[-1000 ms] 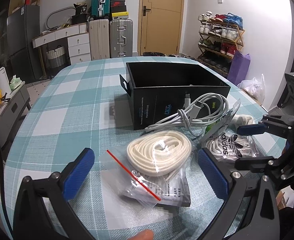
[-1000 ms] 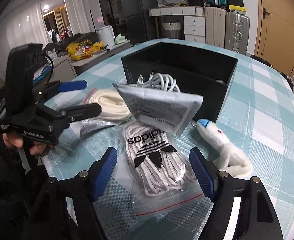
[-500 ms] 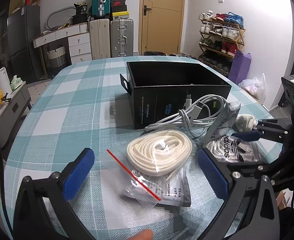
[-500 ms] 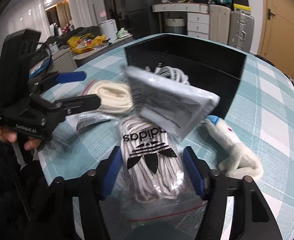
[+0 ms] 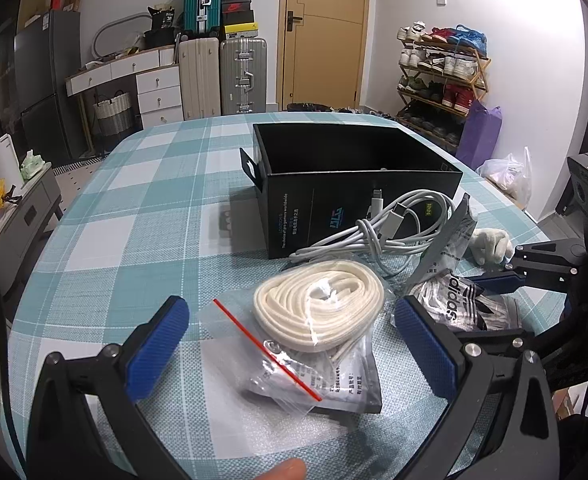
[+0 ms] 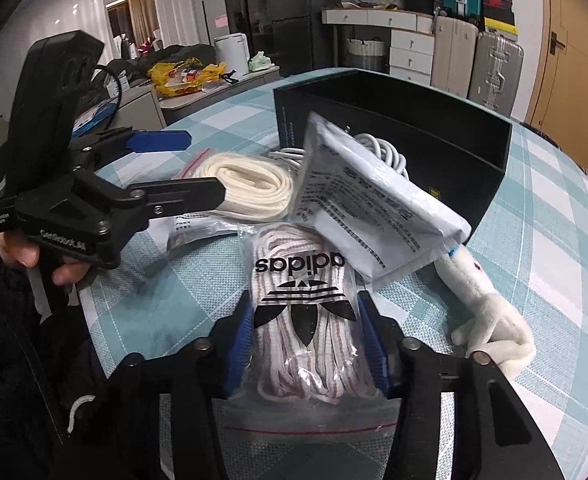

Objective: Organize soft objects
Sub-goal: 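Grasp the bagged adidas shoelace pack with the right gripper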

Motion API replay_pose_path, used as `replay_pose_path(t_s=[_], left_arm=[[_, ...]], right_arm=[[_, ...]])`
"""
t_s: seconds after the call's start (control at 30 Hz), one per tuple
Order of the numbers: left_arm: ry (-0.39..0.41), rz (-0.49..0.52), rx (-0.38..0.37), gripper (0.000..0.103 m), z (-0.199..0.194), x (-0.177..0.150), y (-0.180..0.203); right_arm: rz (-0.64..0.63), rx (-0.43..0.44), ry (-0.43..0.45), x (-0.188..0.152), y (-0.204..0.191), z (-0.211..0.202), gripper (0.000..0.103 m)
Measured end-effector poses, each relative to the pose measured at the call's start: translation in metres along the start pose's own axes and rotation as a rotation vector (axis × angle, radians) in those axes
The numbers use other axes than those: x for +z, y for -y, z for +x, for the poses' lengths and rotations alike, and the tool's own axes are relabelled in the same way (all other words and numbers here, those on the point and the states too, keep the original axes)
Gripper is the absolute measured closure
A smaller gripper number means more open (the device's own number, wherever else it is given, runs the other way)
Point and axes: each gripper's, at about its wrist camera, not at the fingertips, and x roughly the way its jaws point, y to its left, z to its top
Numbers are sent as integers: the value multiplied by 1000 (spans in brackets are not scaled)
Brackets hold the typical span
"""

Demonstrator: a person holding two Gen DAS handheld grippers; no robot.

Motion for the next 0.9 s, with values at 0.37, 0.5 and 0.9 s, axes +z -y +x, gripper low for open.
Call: replay_pose_path(t_s=[0.37,0.5,0.9], left_arm=[[11,-19,-1,0,-4,0,-2],[10,-24,-3,0,-4,-1,-3],[-39,-12,-27,0,2,3,1]], right_arm=[[-6,53,84,3,-4,-18,65],[17,91,139,3,-1,-30,66],[84,103,284,6,10,-66,66]])
